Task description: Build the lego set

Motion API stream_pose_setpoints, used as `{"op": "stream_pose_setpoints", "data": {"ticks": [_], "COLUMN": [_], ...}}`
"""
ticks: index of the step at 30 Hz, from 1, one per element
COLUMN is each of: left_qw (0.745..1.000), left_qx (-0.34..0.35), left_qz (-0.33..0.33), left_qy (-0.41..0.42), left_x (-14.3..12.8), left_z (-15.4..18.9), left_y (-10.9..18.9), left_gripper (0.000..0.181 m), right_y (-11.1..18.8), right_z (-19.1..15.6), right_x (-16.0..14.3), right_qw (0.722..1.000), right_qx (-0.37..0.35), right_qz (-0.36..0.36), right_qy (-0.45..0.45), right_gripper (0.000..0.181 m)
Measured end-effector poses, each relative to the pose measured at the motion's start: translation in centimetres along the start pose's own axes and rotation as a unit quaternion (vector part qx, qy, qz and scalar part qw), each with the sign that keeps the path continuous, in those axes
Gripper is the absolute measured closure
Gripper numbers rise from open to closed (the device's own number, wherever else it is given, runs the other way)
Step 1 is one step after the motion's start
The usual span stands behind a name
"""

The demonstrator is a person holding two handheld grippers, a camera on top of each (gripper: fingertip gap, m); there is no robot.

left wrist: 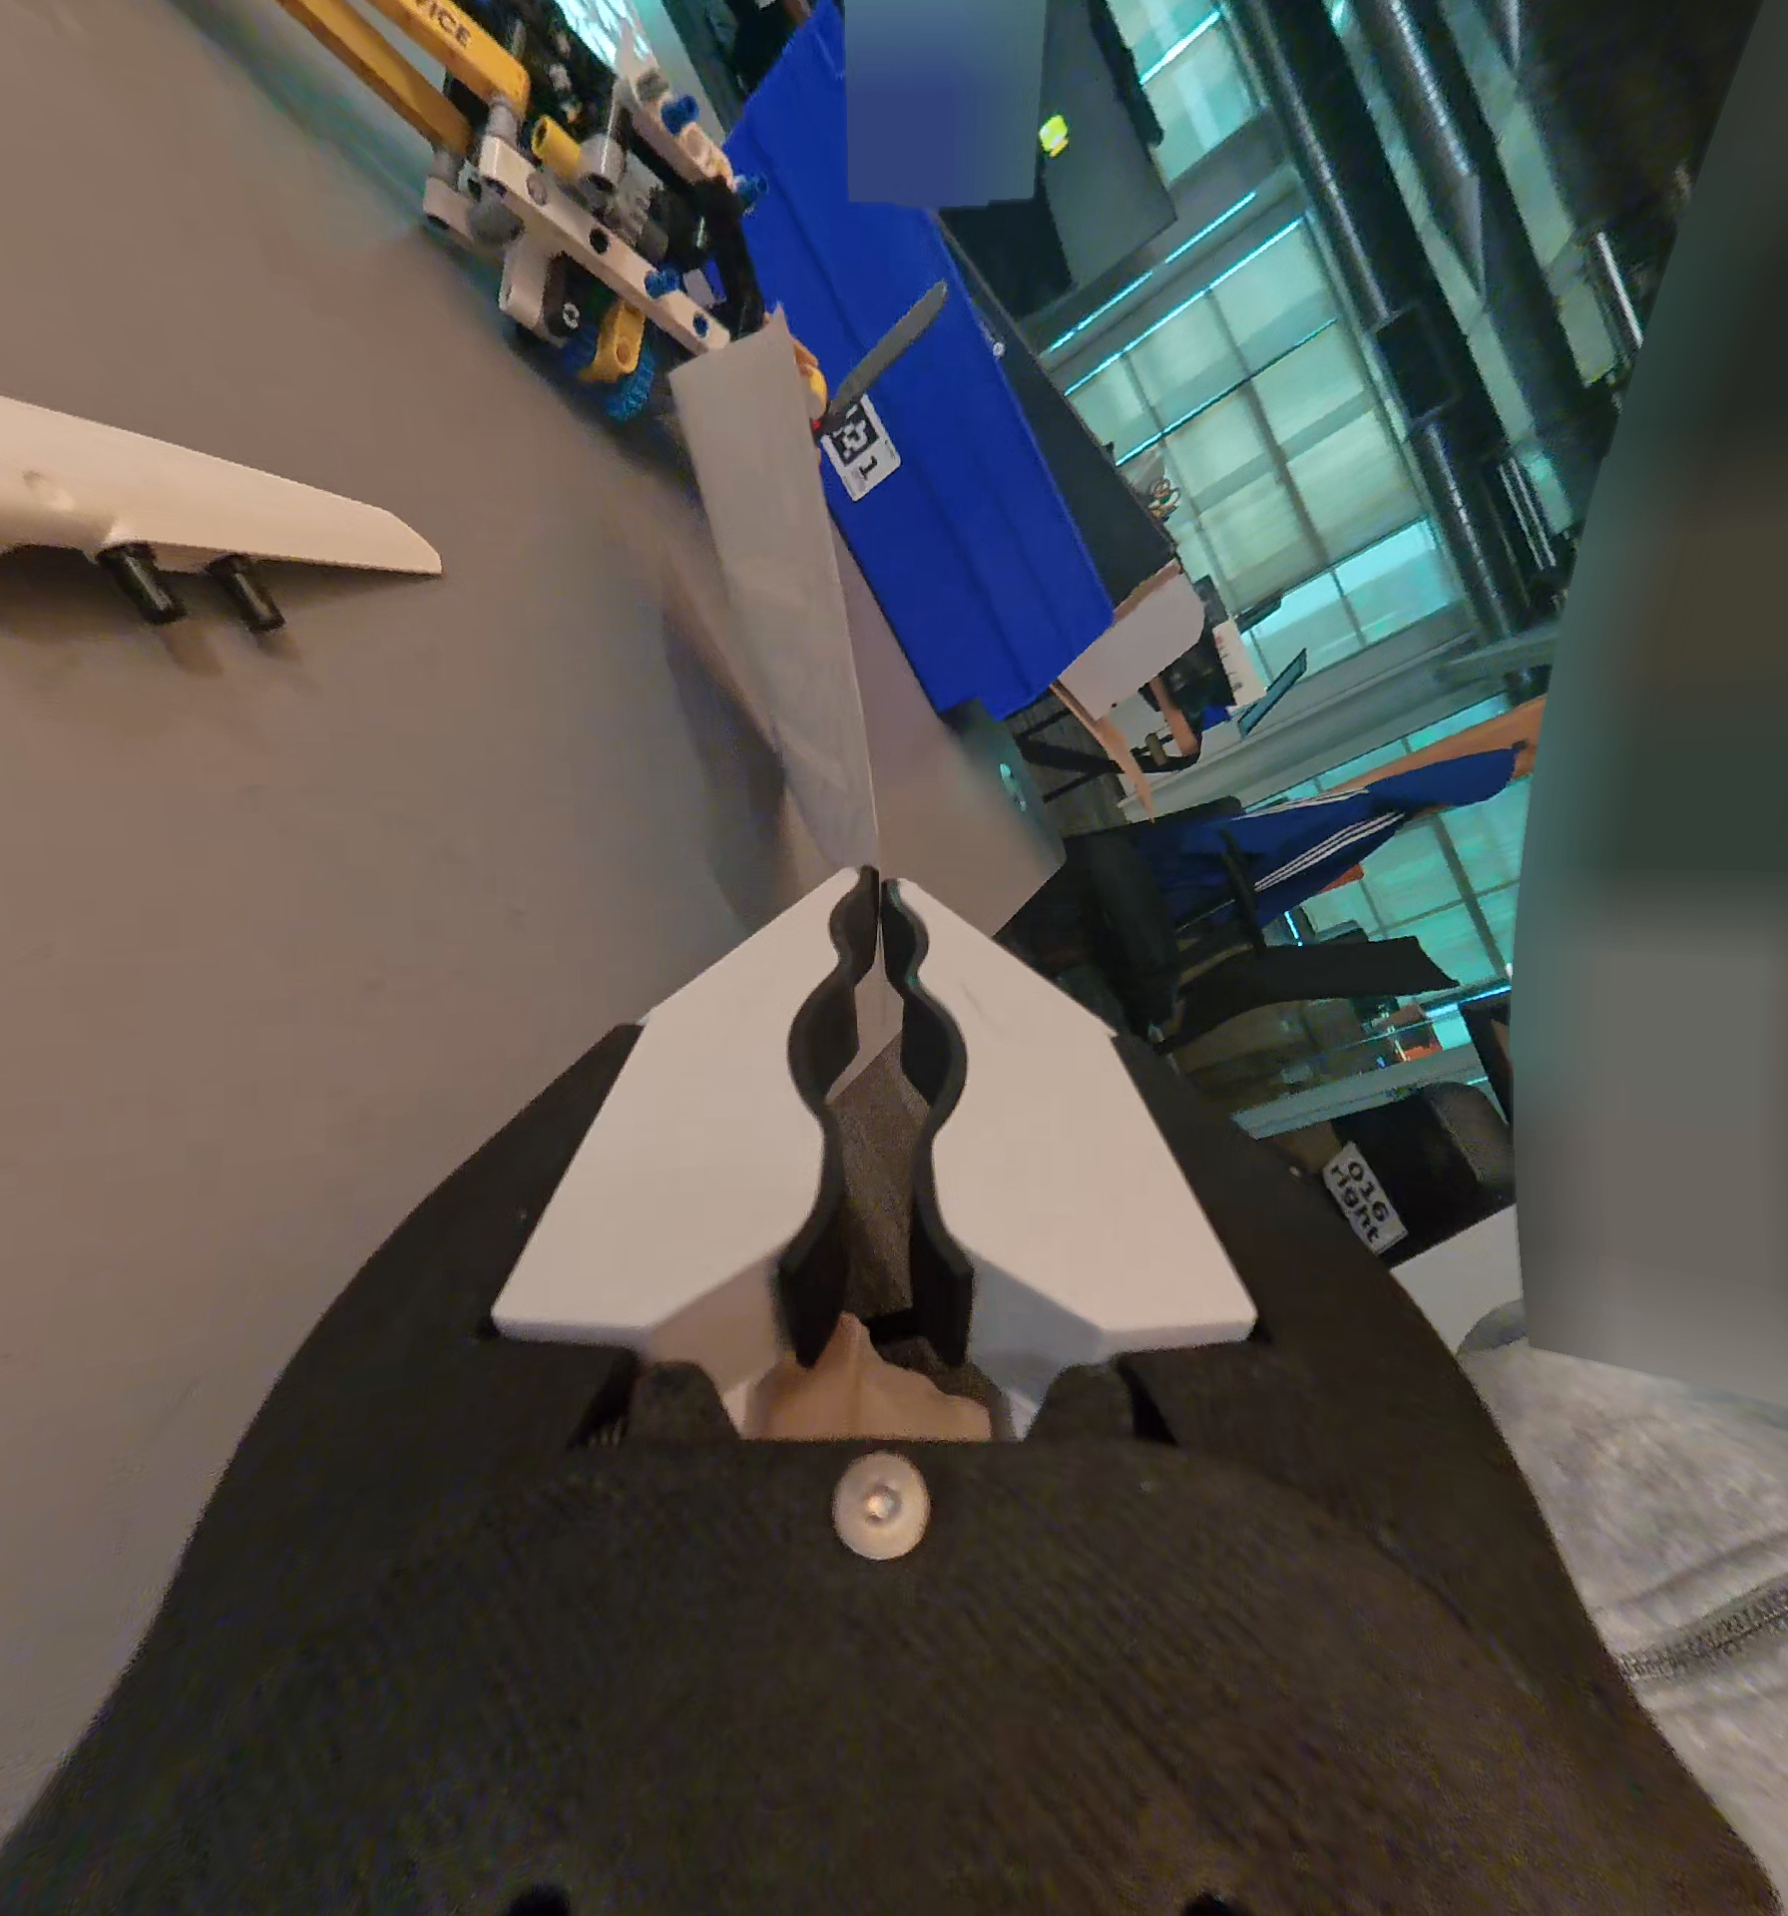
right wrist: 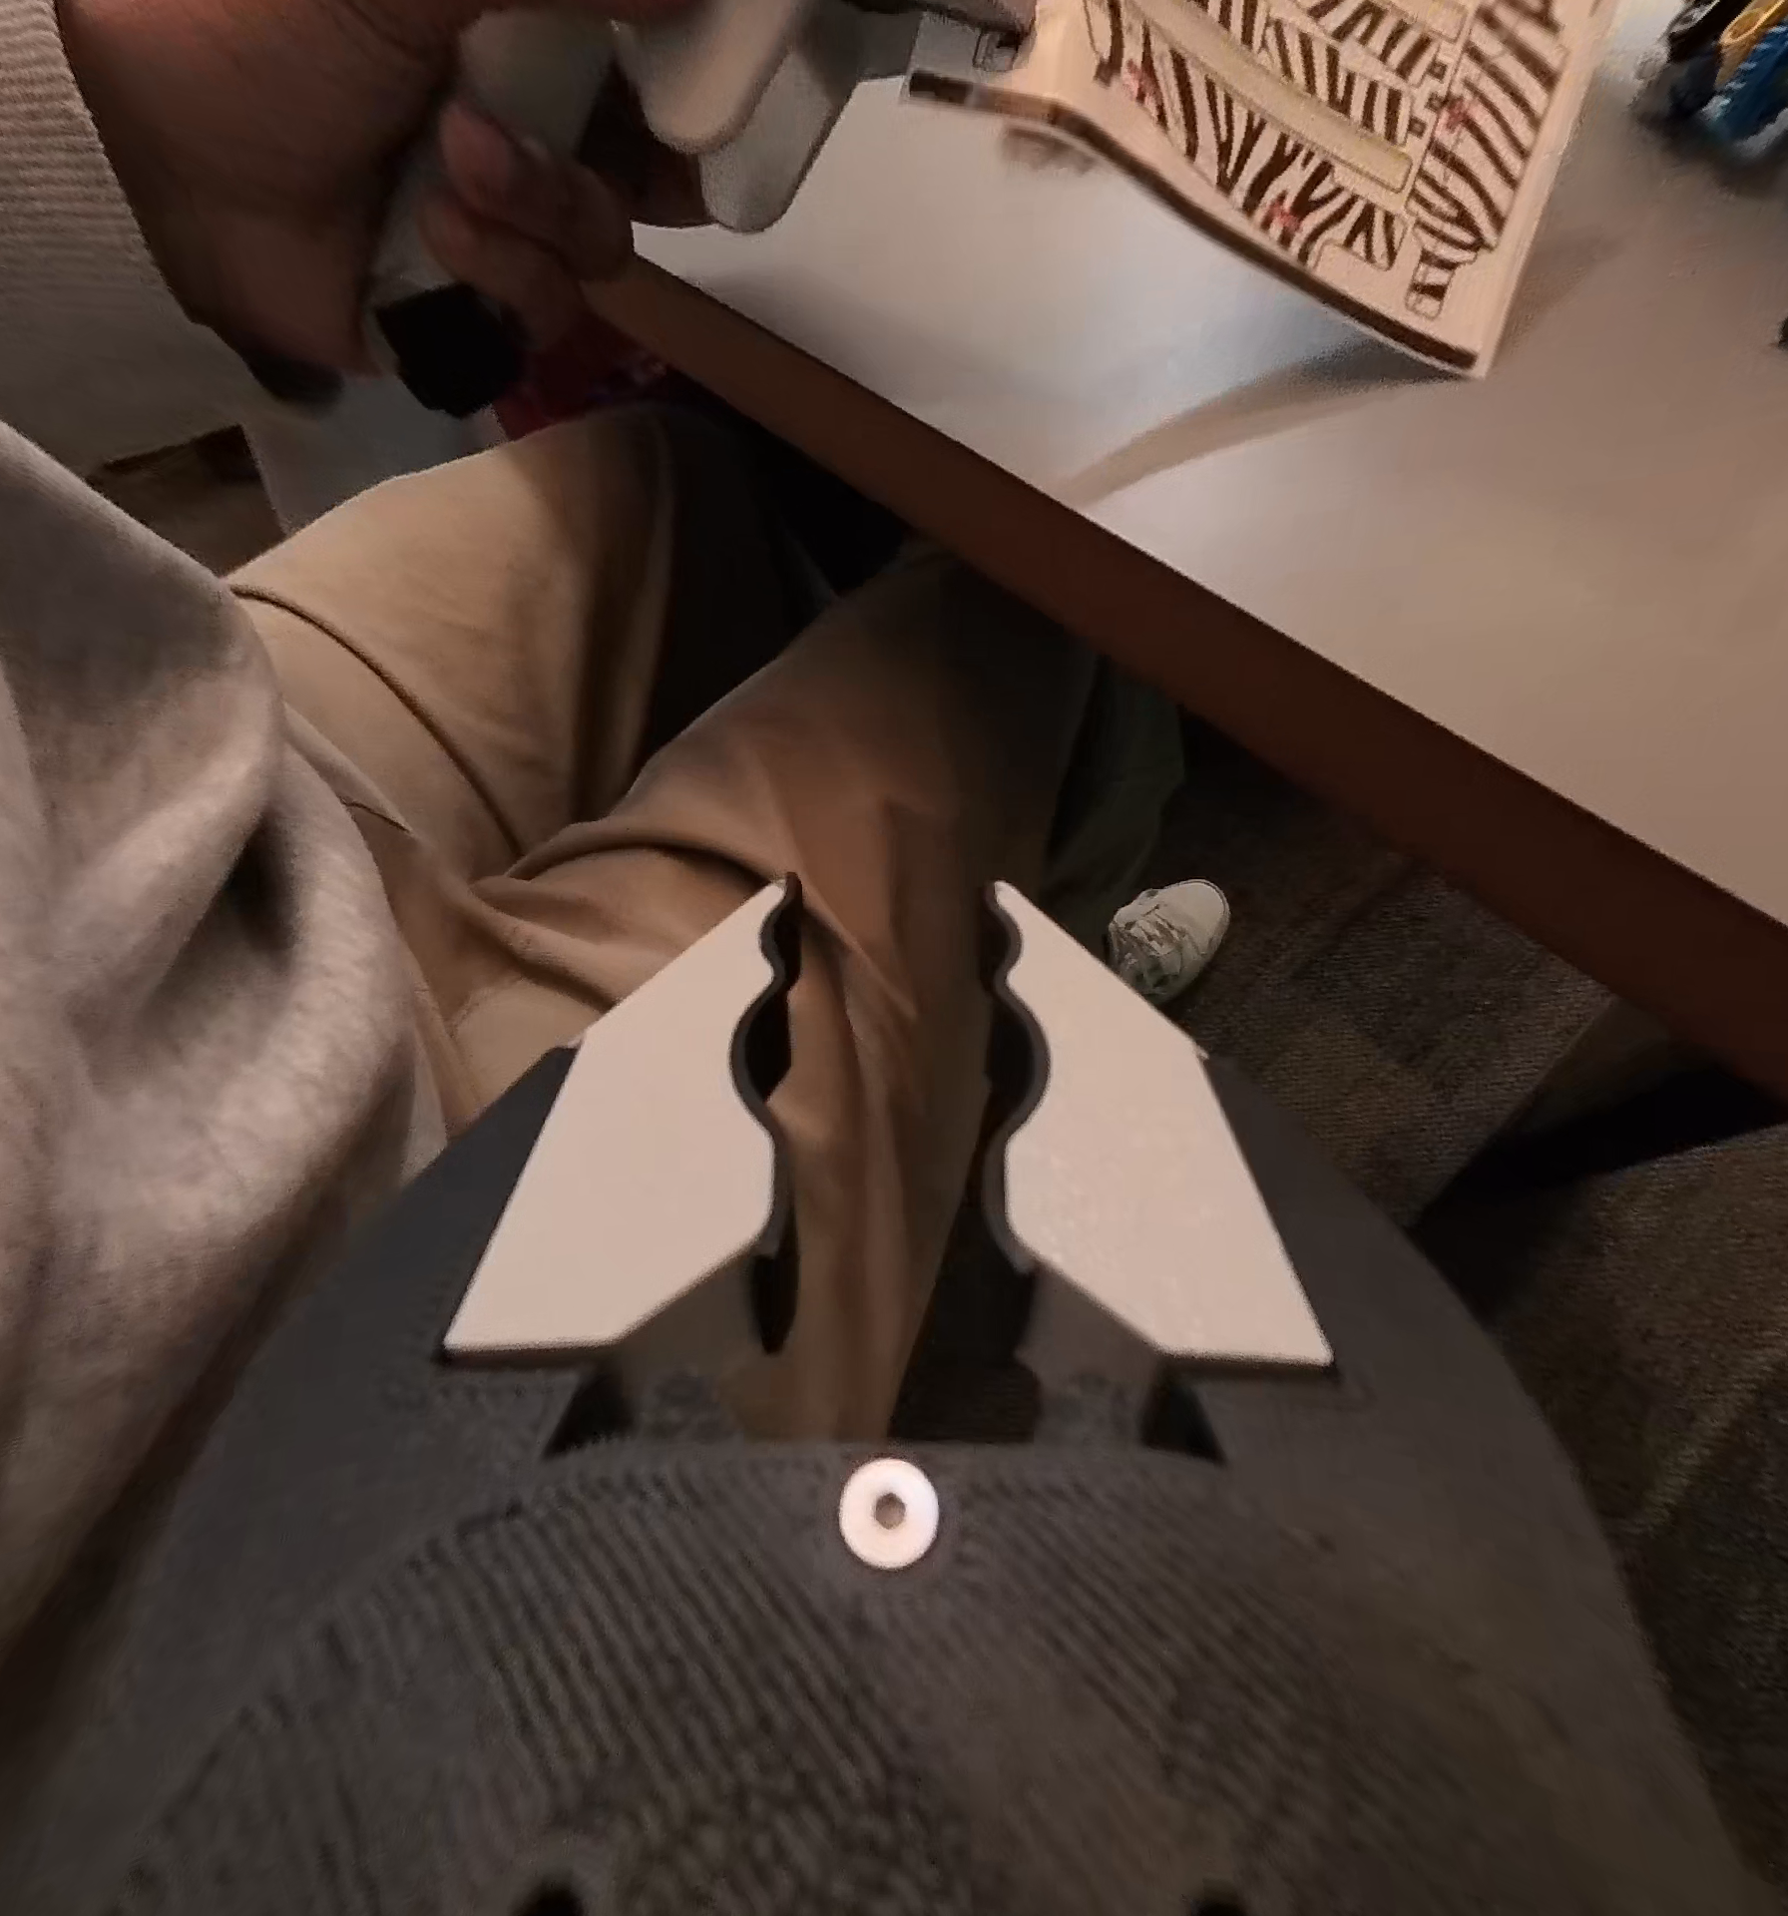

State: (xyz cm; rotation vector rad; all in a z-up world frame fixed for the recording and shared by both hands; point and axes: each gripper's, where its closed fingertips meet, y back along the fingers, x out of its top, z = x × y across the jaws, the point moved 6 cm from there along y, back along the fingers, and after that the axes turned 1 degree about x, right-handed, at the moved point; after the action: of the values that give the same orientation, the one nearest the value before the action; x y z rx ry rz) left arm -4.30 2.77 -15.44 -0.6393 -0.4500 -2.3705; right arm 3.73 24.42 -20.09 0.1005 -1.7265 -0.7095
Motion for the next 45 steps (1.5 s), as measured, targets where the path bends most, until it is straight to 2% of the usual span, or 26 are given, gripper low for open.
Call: {"op": "stream_pose_setpoints", "data": {"ticks": [1,8,14,22,34,45], "left_qw": [1.0,1.0,0.999,0.999,0.998,0.999], "left_qx": [-0.002,-0.019,-0.028,-0.05,-0.052,-0.044], "left_qz": [0.005,0.016,-0.005,0.012,0.021,0.003], "left_qy": [-0.001,-0.011,-0.024,-0.011,-0.007,-0.012], "left_x": [0.1,0.4,-0.2,0.1,0.2,0.1], "left_z": [0.0,0.4,0.8,1.1,0.9,0.9], "left_y": [0.1,0.2,-0.6,-0.9,-0.7,-1.2], "left_gripper": [0.181,0.181,0.181,0.181,0.181,0.181], "right_y": [-0.1,-0.1,-0.1,-0.3,-0.6,-0.7], "right_z": [0.0,0.2,0.8,1.1,0.8,0.7], "right_x": [-0.1,-0.5,-1.4,-2.1,-2.2,-2.2], "right_qw": [1.0,1.0,1.0,0.999,0.999,0.999], "right_qx": [0.003,0.004,-0.003,0.002,0.008,0.011], "right_qz": [-0.001,-0.009,-0.028,-0.038,-0.044,-0.042], "right_qy": [-0.002,-0.006,-0.014,-0.031,-0.026,-0.028], "right_gripper": [0.148,0.148,0.147,0.144,0.139,0.137]}}
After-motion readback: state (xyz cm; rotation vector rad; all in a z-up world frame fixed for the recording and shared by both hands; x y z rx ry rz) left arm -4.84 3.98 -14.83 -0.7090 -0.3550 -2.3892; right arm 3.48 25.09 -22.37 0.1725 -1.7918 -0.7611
